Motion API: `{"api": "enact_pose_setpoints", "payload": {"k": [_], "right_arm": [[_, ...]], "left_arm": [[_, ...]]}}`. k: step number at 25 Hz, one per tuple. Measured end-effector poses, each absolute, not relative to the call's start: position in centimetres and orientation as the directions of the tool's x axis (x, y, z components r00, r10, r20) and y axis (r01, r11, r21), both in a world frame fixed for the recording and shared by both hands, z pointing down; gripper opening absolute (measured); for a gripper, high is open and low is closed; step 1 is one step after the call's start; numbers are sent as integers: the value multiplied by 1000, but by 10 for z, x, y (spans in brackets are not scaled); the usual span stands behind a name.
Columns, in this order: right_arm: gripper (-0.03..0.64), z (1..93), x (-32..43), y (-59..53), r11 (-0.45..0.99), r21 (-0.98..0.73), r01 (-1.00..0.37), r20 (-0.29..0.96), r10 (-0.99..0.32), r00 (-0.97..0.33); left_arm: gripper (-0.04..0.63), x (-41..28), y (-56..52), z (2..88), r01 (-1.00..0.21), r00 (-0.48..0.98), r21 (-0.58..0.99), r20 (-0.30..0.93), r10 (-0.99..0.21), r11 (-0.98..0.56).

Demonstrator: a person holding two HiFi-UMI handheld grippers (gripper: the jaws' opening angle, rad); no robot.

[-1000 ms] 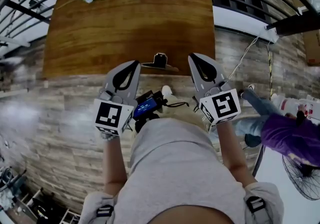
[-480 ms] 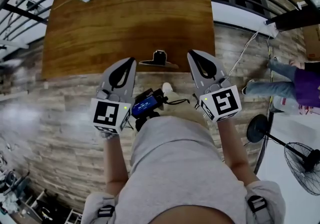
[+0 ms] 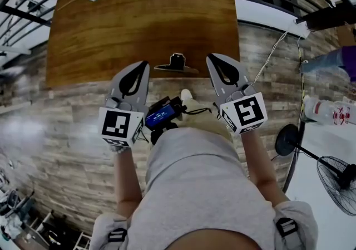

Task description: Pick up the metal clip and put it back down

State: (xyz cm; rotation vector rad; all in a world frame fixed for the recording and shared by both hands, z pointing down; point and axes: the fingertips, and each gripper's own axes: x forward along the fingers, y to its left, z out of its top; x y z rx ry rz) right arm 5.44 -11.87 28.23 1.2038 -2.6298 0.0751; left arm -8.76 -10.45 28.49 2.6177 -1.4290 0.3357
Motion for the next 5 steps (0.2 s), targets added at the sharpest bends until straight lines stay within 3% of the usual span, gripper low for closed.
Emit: {"api": "enact_pose_setpoints", "payload": {"k": [5], "right_arm": [[0, 282, 54, -121, 660, 76, -747, 256, -737, -625]], "left_arm": [[11, -90, -107, 282, -847, 517, 12, 256, -817, -532]]}}
